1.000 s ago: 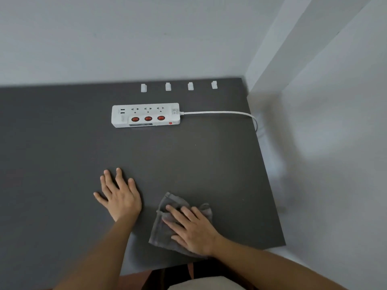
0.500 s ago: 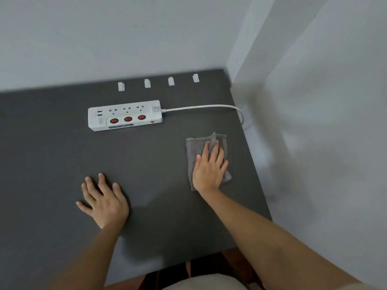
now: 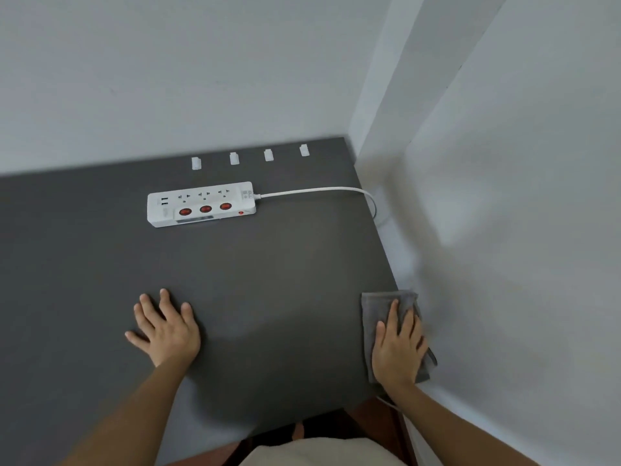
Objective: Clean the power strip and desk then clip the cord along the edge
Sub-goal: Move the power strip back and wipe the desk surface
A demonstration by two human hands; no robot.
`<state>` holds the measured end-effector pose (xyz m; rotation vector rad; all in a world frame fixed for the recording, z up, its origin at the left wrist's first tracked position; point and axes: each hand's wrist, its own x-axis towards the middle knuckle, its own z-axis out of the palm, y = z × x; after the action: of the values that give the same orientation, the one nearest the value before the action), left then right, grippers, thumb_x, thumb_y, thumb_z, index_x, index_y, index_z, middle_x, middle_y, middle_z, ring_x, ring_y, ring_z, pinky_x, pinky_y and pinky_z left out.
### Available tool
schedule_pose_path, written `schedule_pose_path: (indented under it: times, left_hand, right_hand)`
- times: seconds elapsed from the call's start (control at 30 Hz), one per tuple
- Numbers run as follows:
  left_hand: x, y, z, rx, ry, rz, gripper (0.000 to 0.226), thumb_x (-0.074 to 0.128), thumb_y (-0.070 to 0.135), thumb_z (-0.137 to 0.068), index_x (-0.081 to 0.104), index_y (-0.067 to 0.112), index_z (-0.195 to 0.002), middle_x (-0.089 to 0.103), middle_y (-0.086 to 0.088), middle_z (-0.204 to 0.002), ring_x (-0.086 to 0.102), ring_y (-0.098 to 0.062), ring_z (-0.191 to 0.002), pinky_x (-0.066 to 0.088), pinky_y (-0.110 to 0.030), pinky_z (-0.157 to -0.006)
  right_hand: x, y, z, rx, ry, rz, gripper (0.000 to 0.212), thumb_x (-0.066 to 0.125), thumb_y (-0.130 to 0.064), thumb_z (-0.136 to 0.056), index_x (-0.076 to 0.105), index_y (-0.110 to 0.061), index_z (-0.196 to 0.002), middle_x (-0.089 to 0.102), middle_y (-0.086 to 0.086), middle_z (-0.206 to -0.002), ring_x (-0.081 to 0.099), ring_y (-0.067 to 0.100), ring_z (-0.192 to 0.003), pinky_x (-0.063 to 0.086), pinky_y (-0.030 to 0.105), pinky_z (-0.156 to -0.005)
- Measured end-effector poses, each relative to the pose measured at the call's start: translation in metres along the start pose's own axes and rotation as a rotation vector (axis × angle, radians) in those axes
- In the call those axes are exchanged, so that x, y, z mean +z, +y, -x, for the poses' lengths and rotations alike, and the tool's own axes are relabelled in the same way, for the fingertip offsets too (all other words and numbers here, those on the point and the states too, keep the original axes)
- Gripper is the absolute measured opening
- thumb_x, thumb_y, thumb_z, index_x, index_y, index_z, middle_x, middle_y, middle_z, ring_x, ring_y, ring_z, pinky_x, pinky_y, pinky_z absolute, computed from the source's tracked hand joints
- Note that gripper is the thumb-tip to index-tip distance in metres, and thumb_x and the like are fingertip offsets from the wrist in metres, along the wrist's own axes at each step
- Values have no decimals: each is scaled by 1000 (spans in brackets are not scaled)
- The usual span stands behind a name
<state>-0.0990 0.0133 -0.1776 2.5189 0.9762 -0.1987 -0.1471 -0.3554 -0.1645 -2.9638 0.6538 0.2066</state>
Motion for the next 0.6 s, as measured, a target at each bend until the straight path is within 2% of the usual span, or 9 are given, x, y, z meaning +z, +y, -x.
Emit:
schedule_pose_path:
  times: [0.1,0.13,0.17,0.23,0.3,0.37,0.43,0.5,0.6]
  left_hand:
    - [-6,1,-1,-14,-70,-19,56,36,40,-98,24,20,-148,6,-11,-161,0,-28,-149,0,-64,-114]
    - [-8,1,-2,-14,-88,-30,57,35,41,-98,22,21,-149,4,-10,-162,-1,-27,-149,0,-63,-115]
    - [-10,1,-2,-15,-106,-41,58,35,42,-98,20,22,-150,3,-9,-162,-3,-26,-149,0,-62,-115]
    - [-15,1,-2,-11,-143,-59,59,34,43,-98,17,23,-151,-1,-8,-162,-5,-25,-149,-1,-60,-115]
    - [-18,2,-2,-14,-172,-67,60,33,44,-98,14,25,-151,-5,-7,-163,-8,-24,-149,-2,-59,-116]
    - [-20,4,-2,-26,-189,-78,61,32,45,-97,12,25,-152,-7,-6,-162,-9,-23,-149,-3,-59,-116]
    - [-21,6,-1,-26,-198,-85,61,32,45,-97,11,25,-152,-8,-6,-162,-10,-23,-149,-3,-59,-116]
    - [-22,6,-2,-24,-212,-94,62,32,45,-97,10,26,-151,-9,-5,-162,-11,-23,-149,-2,-59,-116]
    - [-23,2,-3,-19,-228,-130,63,31,47,-97,7,27,-152,-11,-5,-162,-12,-23,-149,-1,-58,-117]
  right_hand:
    - [2,23,-6,-44,21,18,61,8,-41,-98,42,-10,-137,54,27,-123,54,42,-100,48,51,-76]
    - [1,35,-13,-48,-3,4,59,9,-38,-99,44,-7,-135,57,30,-115,56,43,-92,51,51,-72]
    - [-5,47,-22,-18,-26,1,52,17,-33,-100,45,-4,-133,58,32,-110,56,44,-88,52,53,-70]
    - [-21,71,-46,55,-20,32,42,40,-17,-95,42,-6,-136,54,33,-114,52,46,-95,49,57,-79]
    - [-39,73,-66,57,51,11,52,57,-7,-87,41,-7,-136,53,33,-116,51,46,-95,48,56,-79]
    - [-53,42,-66,-82,184,-38,49,58,-7,-88,43,-7,-134,55,29,-110,53,41,-87,52,49,-68]
    - [-56,-10,-43,-344,271,-84,41,49,-18,-93,46,-10,-133,57,24,-111,54,35,-86,53,44,-67]
    - [-47,-64,-1,-532,216,-146,44,40,-28,-93,45,-16,-135,56,19,-118,54,34,-91,53,43,-75]
    - [-15,-100,55,-754,4,-87,50,41,-41,-91,42,-19,-136,51,14,-129,56,29,-92,53,37,-74]
